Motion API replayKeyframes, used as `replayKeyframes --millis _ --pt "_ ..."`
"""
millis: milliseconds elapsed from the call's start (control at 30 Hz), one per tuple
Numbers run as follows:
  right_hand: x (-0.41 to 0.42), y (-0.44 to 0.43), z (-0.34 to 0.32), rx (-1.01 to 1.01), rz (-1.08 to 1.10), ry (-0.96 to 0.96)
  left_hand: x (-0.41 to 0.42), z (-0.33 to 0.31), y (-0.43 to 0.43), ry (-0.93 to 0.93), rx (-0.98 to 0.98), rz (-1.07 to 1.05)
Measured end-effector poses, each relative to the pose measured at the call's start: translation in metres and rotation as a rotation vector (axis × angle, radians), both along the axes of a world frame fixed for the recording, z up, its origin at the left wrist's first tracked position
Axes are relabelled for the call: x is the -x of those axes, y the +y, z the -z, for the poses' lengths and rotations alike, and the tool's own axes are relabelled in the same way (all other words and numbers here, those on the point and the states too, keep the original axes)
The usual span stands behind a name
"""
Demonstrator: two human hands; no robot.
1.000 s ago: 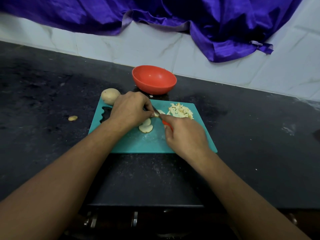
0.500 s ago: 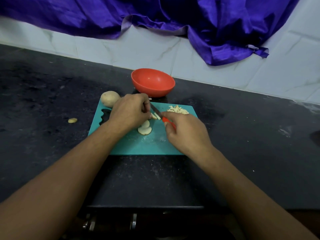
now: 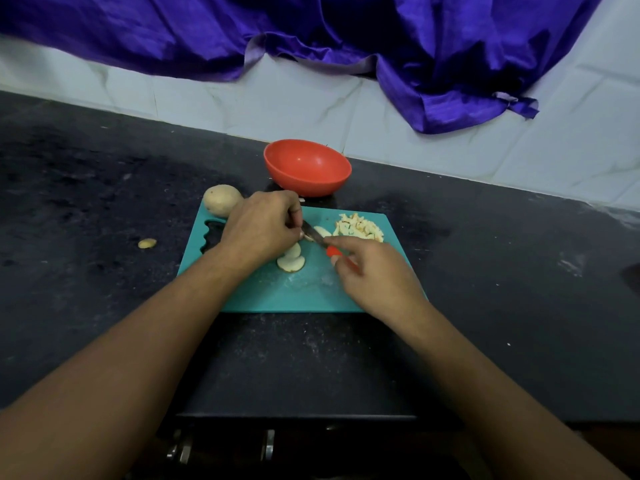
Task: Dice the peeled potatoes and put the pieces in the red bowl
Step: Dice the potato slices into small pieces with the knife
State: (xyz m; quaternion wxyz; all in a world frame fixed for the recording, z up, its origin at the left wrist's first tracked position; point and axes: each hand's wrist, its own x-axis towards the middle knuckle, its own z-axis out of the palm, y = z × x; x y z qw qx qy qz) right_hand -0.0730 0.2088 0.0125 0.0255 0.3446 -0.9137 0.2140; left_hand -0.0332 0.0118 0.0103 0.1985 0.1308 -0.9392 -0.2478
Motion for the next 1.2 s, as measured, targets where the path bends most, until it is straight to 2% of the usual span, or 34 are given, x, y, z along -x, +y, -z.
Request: replayKeyframes --millis 67,133,500,800,967,1200 --pt "0.007 0.006 0.005 0.147 0.040 -0.071 0.000 0.000 0.001 -0.005 0.015 0.005" --pt "0.012 0.012 0.005 0.201 0.093 -0.095 0.001 0.000 0.001 -0.005 0.020 0.014" --pt "-0.012 0.024 -0.007 -0.051 0.200 0.109 0.005 0.005 -0.002 -0.009 -0.012 0.058" --pt "-0.013 0.015 -0.007 -0.074 0.199 0.149 0.005 0.005 -0.002 0.004 -0.011 0.066" --pt "-0.010 0.017 -0.016 0.019 0.225 0.177 0.005 0.005 -0.003 0.001 -0.015 0.067" --pt "-0.009 0.022 -0.008 -0.079 0.237 0.106 0.006 0.005 -0.002 -0.007 -0.012 0.069"
